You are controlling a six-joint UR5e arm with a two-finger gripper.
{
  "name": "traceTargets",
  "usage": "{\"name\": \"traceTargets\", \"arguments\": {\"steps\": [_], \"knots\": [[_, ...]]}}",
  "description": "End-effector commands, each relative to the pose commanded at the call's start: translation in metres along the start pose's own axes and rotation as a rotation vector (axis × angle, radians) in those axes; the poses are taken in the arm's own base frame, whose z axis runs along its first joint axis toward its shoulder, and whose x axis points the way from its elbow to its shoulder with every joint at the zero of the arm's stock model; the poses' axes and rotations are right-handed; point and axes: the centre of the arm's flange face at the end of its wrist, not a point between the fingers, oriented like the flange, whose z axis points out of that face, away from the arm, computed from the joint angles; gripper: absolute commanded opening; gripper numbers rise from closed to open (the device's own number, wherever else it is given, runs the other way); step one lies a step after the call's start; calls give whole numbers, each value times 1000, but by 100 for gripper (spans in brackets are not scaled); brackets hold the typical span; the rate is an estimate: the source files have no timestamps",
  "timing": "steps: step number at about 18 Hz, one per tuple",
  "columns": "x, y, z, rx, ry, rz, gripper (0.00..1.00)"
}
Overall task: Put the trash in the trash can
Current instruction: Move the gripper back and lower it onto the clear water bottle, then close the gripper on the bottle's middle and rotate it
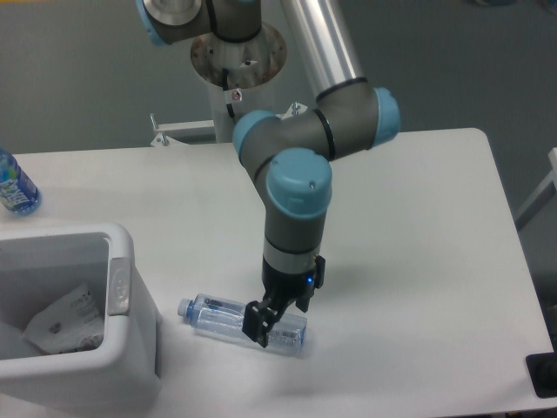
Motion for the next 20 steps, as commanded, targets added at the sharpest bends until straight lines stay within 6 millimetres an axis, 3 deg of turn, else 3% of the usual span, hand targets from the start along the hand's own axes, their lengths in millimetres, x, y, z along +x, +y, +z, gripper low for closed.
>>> {"name": "traceTargets", "arguments": {"steps": [7, 9, 14, 20], "knots": [[-7, -2, 41, -36, -43, -19, 100], [-6, -5, 41, -31, -39, -28, 100], [-9, -3, 65, -62, -55, -29, 100], [-10, 2, 72, -77, -60, -27, 100]]}}
